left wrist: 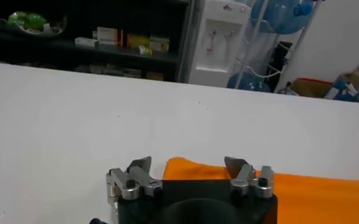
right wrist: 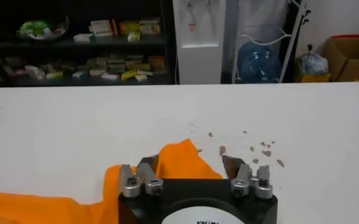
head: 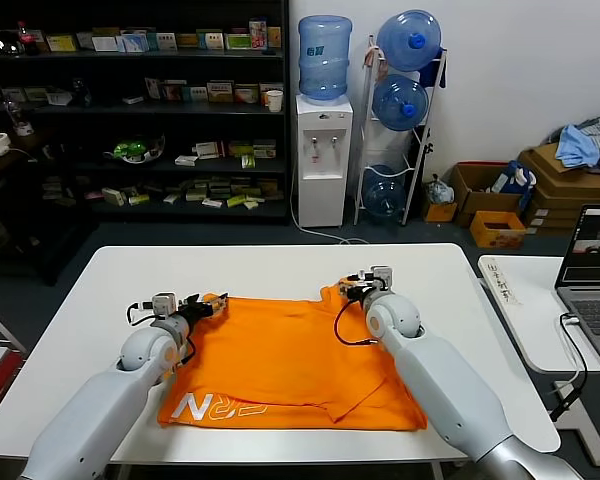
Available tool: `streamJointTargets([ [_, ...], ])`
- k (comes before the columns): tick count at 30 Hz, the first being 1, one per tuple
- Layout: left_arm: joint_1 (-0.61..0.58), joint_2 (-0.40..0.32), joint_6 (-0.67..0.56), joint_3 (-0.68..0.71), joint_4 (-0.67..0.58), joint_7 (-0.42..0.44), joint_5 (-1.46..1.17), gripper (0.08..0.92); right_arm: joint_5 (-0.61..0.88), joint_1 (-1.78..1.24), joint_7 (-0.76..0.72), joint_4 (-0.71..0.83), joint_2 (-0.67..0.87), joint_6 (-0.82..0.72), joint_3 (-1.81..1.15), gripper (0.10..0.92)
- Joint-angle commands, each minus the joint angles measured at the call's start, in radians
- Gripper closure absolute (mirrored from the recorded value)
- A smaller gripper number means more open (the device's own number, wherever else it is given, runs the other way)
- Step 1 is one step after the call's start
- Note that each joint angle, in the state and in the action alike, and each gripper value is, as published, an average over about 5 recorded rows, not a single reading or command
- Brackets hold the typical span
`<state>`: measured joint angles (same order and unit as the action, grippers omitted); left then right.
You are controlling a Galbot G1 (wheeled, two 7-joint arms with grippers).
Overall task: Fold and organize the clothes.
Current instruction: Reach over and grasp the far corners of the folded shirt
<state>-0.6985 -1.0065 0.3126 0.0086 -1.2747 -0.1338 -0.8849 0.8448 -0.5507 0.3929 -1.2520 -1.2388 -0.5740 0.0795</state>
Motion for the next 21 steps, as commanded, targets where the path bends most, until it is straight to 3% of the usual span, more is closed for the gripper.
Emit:
streamJointTargets([
  [1, 0.007, 0.000, -0.011, 0.010, 0.014, -0.001, 0.021, 0.267, 0.023, 0.008, 0.005, 0.017, -0.006, -0.022, 0.003, 0.454],
  [15, -0.019, 0.002, -0.098, 0.003, -0.003, 0.009, 0.069, 0.666, 0.007, -0.024, -0.037, -0.048, 0.019, 0.083, 0.002, 0.860],
  [21, -0.047, 0.013, -0.133, -0.009, -0.056, 0.006, 0.085, 0.838, -0.003, -0.055, -0.042, -0.115, 0.056, 0.113, 0.002, 0.900],
])
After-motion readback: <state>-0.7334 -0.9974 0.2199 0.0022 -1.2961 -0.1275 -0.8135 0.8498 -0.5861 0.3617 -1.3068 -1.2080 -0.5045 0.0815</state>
